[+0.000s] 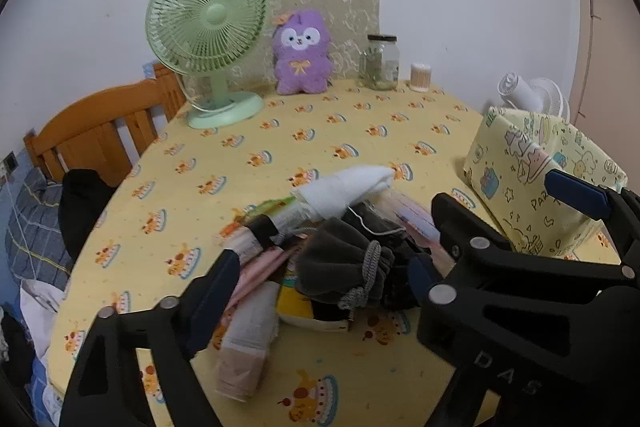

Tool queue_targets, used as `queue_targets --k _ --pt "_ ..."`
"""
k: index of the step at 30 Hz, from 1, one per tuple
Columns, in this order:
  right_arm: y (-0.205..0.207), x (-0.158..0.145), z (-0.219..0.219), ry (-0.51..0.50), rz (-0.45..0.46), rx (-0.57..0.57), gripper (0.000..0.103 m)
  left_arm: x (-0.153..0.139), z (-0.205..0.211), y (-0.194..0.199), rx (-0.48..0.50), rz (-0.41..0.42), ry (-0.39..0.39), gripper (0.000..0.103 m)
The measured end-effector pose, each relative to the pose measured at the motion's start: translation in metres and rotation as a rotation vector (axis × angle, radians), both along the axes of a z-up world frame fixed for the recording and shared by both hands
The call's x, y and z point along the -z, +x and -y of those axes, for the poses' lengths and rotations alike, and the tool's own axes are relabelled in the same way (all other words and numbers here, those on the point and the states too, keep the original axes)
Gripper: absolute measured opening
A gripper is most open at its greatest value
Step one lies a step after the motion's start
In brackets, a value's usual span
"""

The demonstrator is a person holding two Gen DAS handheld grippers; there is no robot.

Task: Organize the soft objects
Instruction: 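Grasp the grey pouch with the left tool while the right tool grasps the black umbrella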

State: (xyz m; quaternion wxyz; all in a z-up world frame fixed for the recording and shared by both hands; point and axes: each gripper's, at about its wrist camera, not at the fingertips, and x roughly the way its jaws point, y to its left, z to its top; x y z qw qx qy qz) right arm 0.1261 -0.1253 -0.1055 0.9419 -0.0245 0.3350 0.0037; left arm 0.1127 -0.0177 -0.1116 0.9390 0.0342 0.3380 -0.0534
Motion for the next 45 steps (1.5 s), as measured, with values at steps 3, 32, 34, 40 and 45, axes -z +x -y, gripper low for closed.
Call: queue_targets --k 3,32,34,40,45 --pt "0.003 0.006 0.000 0.002 -0.018 -0.003 0.098 0.007 0.003 0.006 0.012 -0.024 -0.013 0.075" --pt "0.023 0.042 -0.031 0.048 -0.156 -0.102 0.079 0.030 -0.020 0.004 -0.014 -0.050 -0.009 0.057" --pt "0.028 0.047 -0.031 0.062 -0.180 -0.106 0.077 0.033 -0.021 0.011 -0.010 -0.076 -0.025 0.057" --pt "0.044 0.060 -0.037 0.108 -0.241 -0.165 0.050 0.040 -0.018 0.018 0.001 -0.095 -0.020 0.057" --pt "0.043 0.058 -0.036 0.127 -0.245 -0.181 0.041 0.038 -0.015 0.020 0.003 -0.111 -0.036 0.057"
